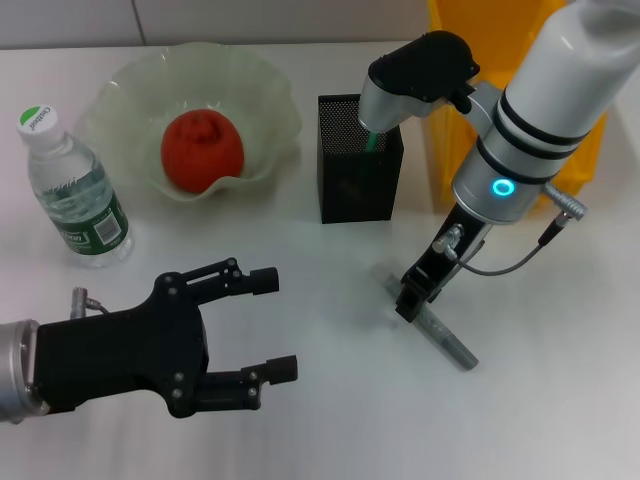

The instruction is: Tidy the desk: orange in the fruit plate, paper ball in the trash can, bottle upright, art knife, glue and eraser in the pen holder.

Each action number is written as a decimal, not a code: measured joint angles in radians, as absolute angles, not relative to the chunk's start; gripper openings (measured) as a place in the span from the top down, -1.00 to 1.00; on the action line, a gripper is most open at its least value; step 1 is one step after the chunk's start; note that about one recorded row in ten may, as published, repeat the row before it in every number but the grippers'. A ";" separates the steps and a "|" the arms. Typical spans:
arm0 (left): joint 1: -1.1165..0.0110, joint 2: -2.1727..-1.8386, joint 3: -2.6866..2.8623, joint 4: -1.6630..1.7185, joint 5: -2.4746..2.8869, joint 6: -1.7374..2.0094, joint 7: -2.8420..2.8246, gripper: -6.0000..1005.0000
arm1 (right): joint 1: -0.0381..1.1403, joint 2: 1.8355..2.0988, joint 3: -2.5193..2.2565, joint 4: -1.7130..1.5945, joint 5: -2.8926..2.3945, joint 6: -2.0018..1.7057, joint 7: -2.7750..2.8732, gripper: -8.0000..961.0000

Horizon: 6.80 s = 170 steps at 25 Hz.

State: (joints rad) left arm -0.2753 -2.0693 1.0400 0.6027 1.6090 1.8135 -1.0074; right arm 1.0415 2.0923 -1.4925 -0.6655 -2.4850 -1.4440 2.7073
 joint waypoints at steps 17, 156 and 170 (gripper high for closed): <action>-0.281 -2.069 1.040 0.586 1.609 1.808 -1.000 -0.66 | 1.041 2.092 -1.566 -0.658 -2.448 -1.420 2.707 0.28; -0.274 -2.029 0.923 0.560 1.663 1.841 -1.091 -0.66 | 0.398 2.087 -1.304 -0.468 -1.407 -1.621 0.938 -0.70; -0.274 -2.040 0.923 0.560 1.663 1.837 -1.091 -0.66 | 0.395 2.087 -1.309 -0.454 -1.404 -1.625 0.916 -0.70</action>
